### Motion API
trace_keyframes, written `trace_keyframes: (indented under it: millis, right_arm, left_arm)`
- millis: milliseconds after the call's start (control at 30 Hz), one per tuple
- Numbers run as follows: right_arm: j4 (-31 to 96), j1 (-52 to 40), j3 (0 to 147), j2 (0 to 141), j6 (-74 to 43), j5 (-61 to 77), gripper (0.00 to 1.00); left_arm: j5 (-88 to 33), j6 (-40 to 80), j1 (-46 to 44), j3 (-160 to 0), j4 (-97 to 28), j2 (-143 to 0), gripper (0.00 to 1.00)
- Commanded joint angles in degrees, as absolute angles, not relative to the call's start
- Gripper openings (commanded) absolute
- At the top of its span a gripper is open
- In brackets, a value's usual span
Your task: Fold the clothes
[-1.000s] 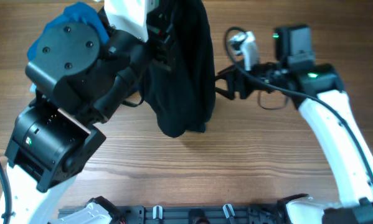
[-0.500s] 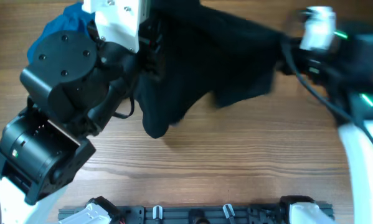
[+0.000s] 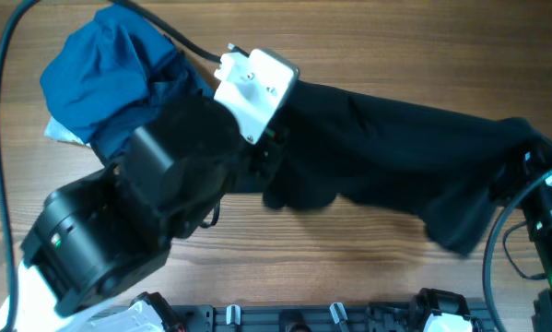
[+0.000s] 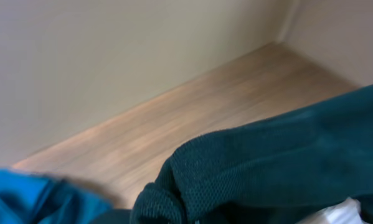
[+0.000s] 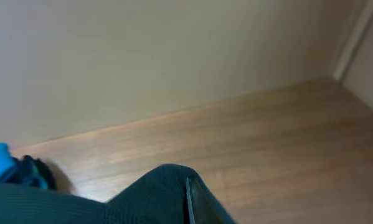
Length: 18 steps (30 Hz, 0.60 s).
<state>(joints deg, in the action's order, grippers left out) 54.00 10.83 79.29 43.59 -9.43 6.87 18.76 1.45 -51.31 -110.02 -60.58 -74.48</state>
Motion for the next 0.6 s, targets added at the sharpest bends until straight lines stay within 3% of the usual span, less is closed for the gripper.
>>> trace_keyframes:
  millis: [0,167,267,300,333,367,400,567]
  right_arm:
    - [53.1,11.1,80.2,47.3,-10.6,3.0,0.04]
    - [50.5,11.1,80.1,63.0,-7.4,11.2,0.04]
    - [40.2,11.1,80.1,79.6,-4.6,16.1,0.05]
    - [35.4,11.2,80.2,85.2,-4.5,16.2,0.34]
    - [33.0,11.5,80.6,89.2,-4.5,16.2,0.59]
    - [32.6,12.1,81.5,92.6,-4.7,16.3,0.68]
    - [33.9,13.1,82.7,95.0,-5.4,17.0,0.75]
    - [44.0,20.9,85.2,97.1,-5.1,20.3,0.81]
  left_arm:
    - [25.6,7.9,-47.2,-111.4,-62.5,-79.6,0.04]
    - [16.3,5.7,-35.1,-111.4,-56.1,-92.4,0.04]
    - [11.0,3.2,-29.3,-111.4,-45.9,-103.4,0.06]
    - [9.7,3.2,-27.6,-111.4,-41.0,-107.5,0.14]
    - [7.8,3.2,-26.4,-111.4,-38.0,-110.7,0.42]
    - [6.1,3.3,-25.4,-111.4,-36.1,-113.2,0.79]
    - [5.1,3.7,-24.7,-111.4,-35.5,-115.3,1.0]
    - [4.8,5.4,-23.6,-111.4,-47.6,-115.3,1.0]
